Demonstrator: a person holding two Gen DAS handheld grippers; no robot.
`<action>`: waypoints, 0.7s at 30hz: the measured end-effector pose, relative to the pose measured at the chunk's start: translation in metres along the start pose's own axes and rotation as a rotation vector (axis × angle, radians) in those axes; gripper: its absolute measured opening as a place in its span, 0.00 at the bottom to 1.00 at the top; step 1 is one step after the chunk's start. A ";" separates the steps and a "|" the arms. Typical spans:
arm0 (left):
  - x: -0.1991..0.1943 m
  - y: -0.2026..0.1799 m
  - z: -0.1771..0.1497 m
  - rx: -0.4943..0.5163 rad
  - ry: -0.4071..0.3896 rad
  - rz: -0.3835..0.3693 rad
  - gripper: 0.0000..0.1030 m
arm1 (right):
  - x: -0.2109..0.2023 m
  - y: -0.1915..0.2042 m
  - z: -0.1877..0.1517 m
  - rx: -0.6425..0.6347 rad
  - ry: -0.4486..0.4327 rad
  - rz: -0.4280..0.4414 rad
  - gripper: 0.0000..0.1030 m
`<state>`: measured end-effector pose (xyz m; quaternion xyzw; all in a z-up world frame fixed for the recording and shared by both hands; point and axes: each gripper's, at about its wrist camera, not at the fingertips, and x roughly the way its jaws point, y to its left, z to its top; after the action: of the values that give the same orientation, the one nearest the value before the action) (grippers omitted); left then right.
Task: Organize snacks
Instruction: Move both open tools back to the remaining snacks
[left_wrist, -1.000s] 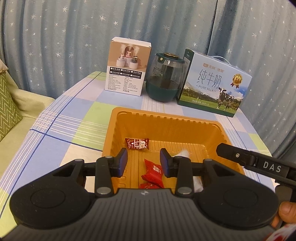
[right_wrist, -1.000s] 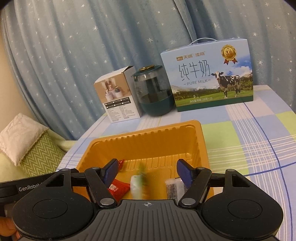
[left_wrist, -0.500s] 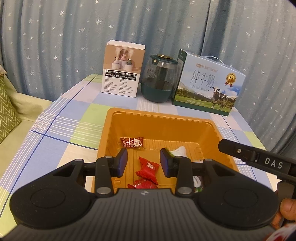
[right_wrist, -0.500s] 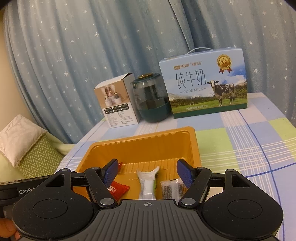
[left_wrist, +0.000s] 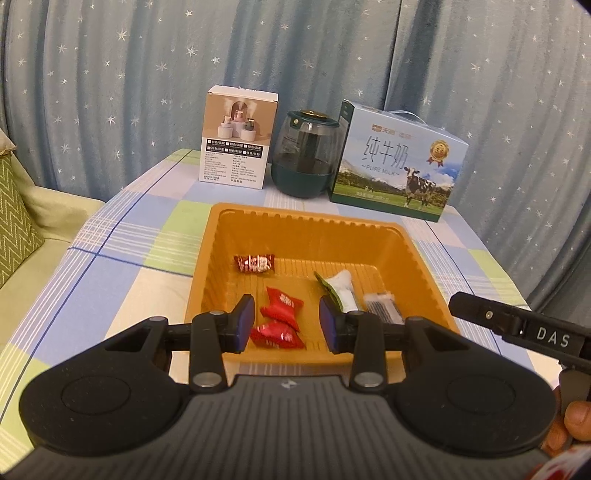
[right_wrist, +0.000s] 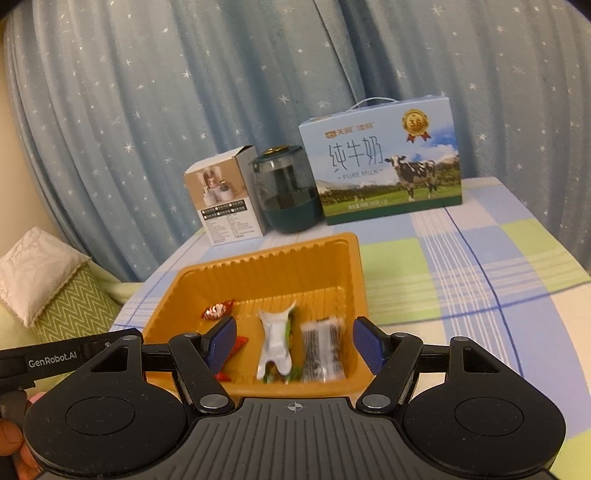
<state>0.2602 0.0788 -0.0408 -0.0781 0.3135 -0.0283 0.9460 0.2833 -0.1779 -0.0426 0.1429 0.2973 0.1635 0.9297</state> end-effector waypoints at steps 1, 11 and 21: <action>-0.004 -0.001 -0.003 0.001 0.001 -0.002 0.33 | -0.003 0.000 -0.001 -0.001 -0.002 -0.001 0.68; -0.038 -0.001 -0.032 -0.010 0.003 -0.005 0.33 | -0.034 -0.001 -0.020 0.006 0.008 -0.023 0.68; -0.063 0.000 -0.067 -0.008 0.030 0.010 0.33 | -0.056 0.005 -0.048 -0.005 0.053 -0.036 0.68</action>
<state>0.1703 0.0769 -0.0567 -0.0801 0.3282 -0.0235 0.9409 0.2106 -0.1874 -0.0503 0.1307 0.3239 0.1511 0.9248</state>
